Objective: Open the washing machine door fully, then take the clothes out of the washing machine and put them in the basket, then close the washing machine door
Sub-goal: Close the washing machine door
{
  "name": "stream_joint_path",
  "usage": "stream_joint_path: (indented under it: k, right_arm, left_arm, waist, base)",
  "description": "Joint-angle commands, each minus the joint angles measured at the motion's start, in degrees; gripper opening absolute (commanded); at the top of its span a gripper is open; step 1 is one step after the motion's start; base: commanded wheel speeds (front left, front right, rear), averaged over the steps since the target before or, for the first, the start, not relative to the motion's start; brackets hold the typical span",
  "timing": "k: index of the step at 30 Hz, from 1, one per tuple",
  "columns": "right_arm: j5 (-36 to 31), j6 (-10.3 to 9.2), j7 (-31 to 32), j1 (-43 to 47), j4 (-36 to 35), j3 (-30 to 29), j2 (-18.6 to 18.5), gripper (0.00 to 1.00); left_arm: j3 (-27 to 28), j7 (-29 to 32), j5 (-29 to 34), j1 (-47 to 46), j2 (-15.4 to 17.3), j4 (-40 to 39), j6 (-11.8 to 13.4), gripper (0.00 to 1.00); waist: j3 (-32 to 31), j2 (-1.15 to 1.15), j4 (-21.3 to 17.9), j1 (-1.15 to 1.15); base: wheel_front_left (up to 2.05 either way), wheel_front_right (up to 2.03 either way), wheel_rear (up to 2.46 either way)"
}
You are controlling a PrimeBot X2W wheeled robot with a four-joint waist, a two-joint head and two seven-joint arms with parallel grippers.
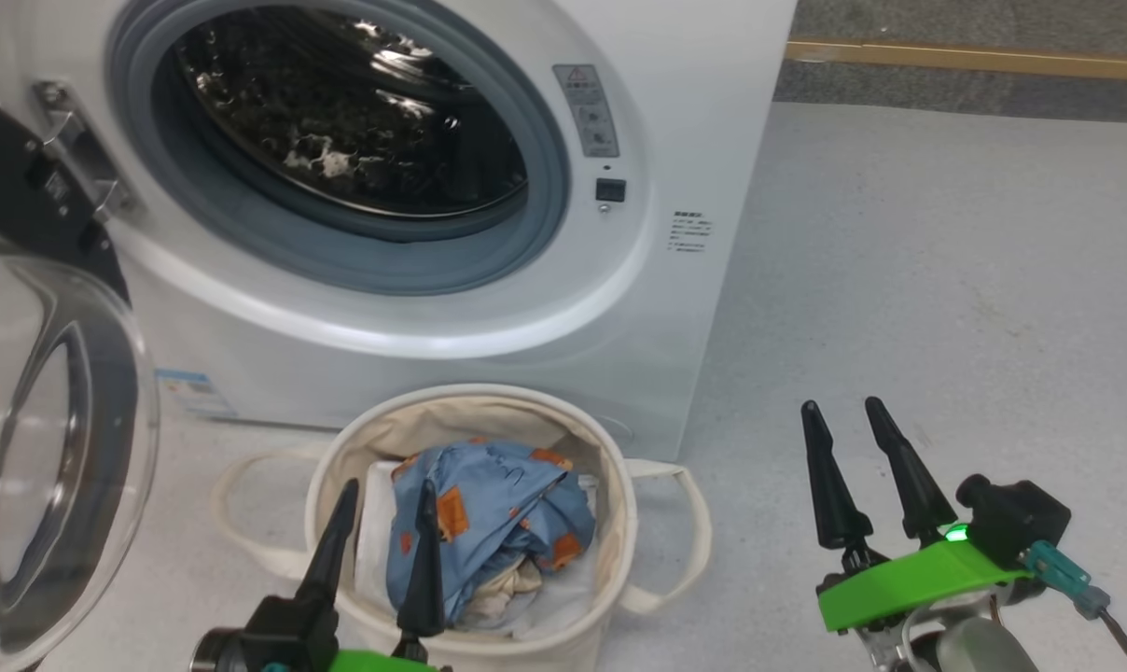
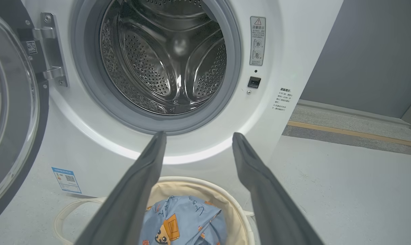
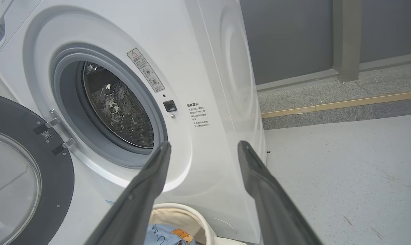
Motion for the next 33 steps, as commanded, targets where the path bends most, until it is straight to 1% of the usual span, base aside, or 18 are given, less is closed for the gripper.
stream_joint_path:
  k: [1,12,14,15,19,26,33]
  right_arm:
    - [-0.3,0.02,-0.3,-1.9,-1.7,1.3,0.1,1.00]
    - [-0.5,0.02,-0.3,-1.9,-1.7,1.2,0.1,1.00]
    - [-0.4,0.02,-0.3,-2.0,-1.7,1.2,0.1,1.00]
    - [-0.4,0.02,-0.3,-2.0,-1.7,1.2,0.1,1.00]
    - [-0.4,0.02,-0.3,-2.0,-1.7,1.3,0.1,1.00]
    - [-0.5,0.02,-0.3,-2.0,-1.9,1.6,0.1,1.00]
    - [-0.7,0.02,-0.3,-2.1,-2.2,2.3,0.1,1.00]
  left_arm:
    - [1.5,-0.3,0.3,-2.0,0.4,-1.5,-0.3,1.00]
    - [1.1,-0.3,0.4,-2.3,0.4,-1.3,0.0,1.00]
    - [1.0,-0.3,0.8,-2.4,0.4,-1.7,-0.2,1.00]
    - [1.0,-0.3,2.0,-2.6,0.4,-2.0,-0.1,1.00]
    - [0.8,-0.3,3.2,-2.5,0.4,-2.4,0.5,1.00]
    - [0.1,-0.3,3.6,-2.8,0.4,-2.7,0.9,1.00]
    - [-0.5,-0.3,3.4,-3.0,0.4,-2.5,1.3,1.00]
  waist:
    - [0.0,0.00,0.0,0.00]
    - [0.3,0.00,0.4,0.00]
    - [0.4,0.00,0.5,0.00]
    - [0.4,0.00,0.6,0.00]
    - [0.5,0.00,0.8,0.00]
    - [1.0,0.00,1.8,0.00]
    - [1.3,0.00,4.0,0.00]
  base:
    - [-1.67,1.16,0.51]
    - [-2.24,1.67,0.57]
    - [-2.37,1.80,0.56]
    - [-2.28,1.81,0.47]
    - [-1.76,1.64,0.12]
    - [-0.95,0.95,0.00]
    - [-0.11,0.11,0.00]
